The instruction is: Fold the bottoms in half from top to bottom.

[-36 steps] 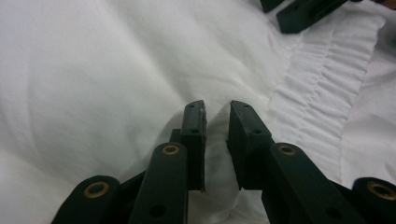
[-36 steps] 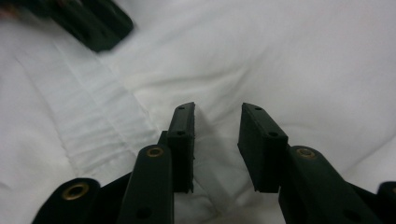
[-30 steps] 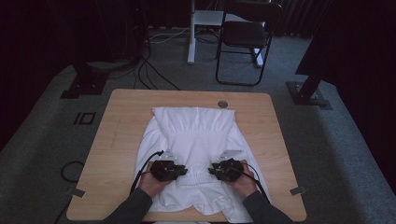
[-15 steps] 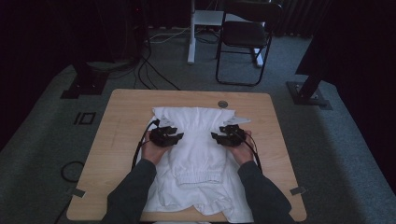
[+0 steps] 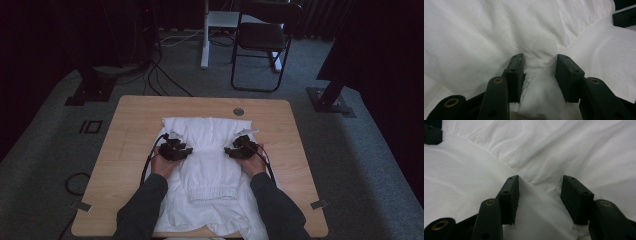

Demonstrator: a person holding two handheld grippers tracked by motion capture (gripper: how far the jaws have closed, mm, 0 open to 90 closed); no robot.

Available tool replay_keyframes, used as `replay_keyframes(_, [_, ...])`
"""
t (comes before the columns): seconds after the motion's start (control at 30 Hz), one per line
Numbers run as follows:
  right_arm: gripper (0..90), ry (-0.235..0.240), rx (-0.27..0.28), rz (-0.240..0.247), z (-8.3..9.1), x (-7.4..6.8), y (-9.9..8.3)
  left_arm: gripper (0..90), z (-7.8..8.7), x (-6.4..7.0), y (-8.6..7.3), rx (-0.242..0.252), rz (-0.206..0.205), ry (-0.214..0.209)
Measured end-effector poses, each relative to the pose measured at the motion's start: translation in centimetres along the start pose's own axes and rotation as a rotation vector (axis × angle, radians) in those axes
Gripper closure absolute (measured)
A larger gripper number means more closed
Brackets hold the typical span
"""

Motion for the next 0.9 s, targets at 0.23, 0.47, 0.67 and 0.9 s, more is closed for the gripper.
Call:
replay_keyframes(0.23, [48.3, 0.011, -0.005, 0.029, 1.8, -2.4, -1.7, 58.5, 2.0, 1.5, -2.8, 0.007, -0.02, -0.033])
replay_keyframes(0.47, [48.3, 0.005, 0.002, 0.05, 3.5, -5.1, -3.3, 56.7, 3.5, 2.7, -4.5, -0.019, -0.043, -0.048])
replay_keyframes(0.67, [48.2, 0.009, 0.007, 0.034, 3.6, -5.1, -3.3, 43.3, 4.9, -1.1, 0.4, 0.091, 0.012, 0.099])
replay_keyframes(0.9, [48.1, -0.004, 0.03, 0.02, 3.6, -5.1, -3.4, 25.5, 2.8, -7.6, 3.4, 0.069, 0.128, 0.288])
Point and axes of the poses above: each handheld gripper's, and its own axes: z roughly backward along the jaws, y roughly out of its top, x roughly to its right, the point moved 8 cm from there along -z, roughly forward along the jaws, and after that the axes turned 13 degrees about z, right-handed, at the moved point
